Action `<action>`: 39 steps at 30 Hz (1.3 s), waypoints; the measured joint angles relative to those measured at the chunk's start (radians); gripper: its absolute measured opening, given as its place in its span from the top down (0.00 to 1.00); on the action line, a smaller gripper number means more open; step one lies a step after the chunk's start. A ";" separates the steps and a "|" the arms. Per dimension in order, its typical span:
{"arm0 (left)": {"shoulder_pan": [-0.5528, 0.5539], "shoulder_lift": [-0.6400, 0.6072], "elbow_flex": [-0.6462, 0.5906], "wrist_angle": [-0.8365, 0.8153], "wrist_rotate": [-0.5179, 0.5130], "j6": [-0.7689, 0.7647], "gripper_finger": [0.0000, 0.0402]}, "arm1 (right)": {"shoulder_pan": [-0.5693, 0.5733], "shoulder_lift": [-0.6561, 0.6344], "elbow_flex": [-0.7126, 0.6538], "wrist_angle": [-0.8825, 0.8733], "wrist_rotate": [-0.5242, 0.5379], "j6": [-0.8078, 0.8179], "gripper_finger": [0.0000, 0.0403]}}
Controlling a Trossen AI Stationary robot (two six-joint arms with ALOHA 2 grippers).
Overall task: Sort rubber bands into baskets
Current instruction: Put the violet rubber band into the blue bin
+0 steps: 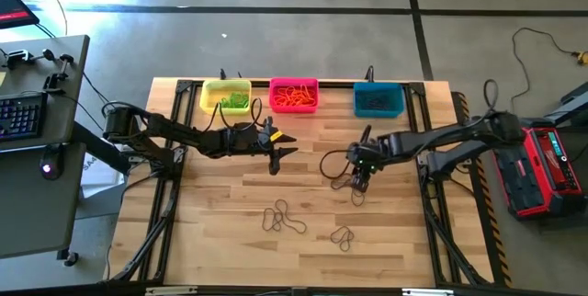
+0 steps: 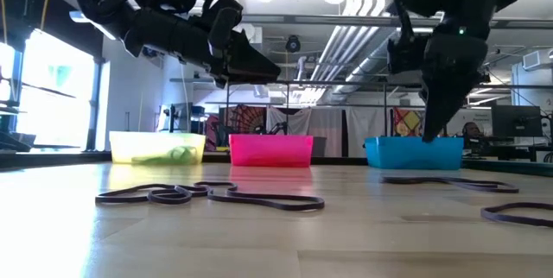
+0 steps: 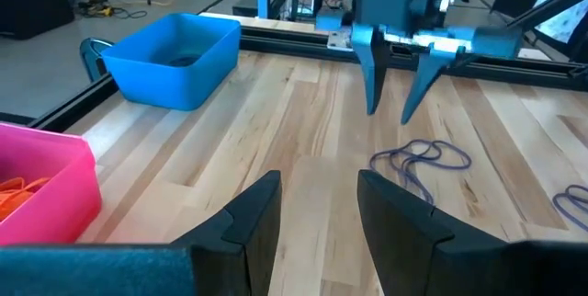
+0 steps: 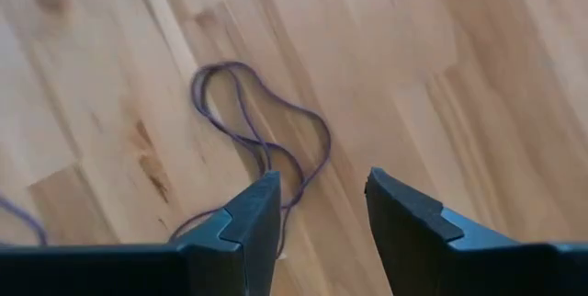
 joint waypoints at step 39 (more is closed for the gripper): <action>0.000 0.000 0.000 -0.010 0.001 -0.016 0.66 | -0.015 0.260 0.247 -0.204 0.232 -0.088 1.00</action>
